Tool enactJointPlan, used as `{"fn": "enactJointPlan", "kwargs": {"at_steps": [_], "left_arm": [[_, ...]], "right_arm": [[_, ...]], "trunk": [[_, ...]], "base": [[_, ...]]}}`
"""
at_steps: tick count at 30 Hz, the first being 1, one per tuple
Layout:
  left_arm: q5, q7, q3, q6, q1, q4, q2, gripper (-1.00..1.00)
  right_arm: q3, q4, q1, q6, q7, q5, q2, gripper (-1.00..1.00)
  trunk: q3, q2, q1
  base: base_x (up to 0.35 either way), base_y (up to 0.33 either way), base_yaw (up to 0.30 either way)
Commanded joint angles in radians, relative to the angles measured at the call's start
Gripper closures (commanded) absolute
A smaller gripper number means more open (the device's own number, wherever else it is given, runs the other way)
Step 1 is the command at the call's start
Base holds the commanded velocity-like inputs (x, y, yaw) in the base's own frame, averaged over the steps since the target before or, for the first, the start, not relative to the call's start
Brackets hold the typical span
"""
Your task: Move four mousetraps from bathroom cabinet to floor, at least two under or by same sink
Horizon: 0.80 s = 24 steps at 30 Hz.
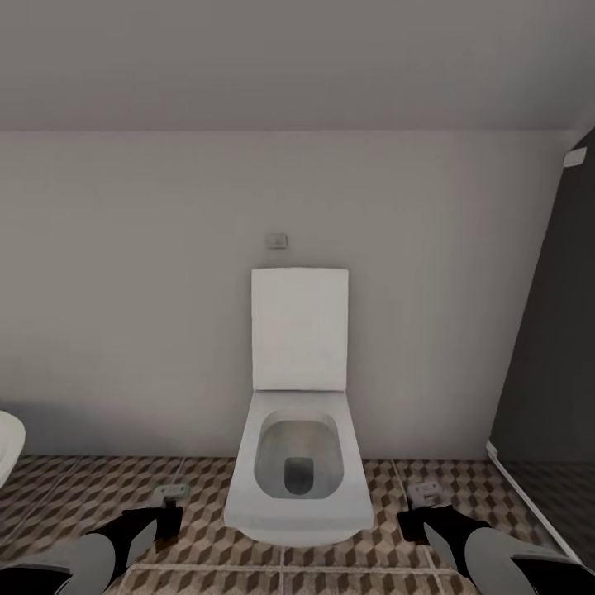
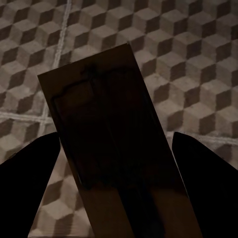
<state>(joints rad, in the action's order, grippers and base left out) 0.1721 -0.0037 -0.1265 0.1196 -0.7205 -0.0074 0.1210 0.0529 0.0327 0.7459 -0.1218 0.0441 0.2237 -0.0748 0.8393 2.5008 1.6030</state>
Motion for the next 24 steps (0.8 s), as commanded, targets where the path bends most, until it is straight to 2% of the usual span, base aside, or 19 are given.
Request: {"fn": "enactJointPlan", "kwargs": {"at_steps": [1, 24], "left_arm": [[0.01, 0.0, -0.008, 0.005, 0.0, -0.001, 0.0, 1.0], [0.01, 0.002, -0.008, 0.002, 0.0, 0.0, 0.0, 1.0]], "right_arm": [[0.005, 0.001, 0.001, -0.002, 0.005, 0.008, 0.0, 1.0], [0.005, 0.001, 0.001, -0.001, 0.005, 0.008, 0.0, 1.0]], "trunk": [[0.005, 0.001, 0.0], [0.094, 0.006, 0.011]], "base": [[0.0, 0.0, 0.0], [0.0, 0.0, 0.0]]}}
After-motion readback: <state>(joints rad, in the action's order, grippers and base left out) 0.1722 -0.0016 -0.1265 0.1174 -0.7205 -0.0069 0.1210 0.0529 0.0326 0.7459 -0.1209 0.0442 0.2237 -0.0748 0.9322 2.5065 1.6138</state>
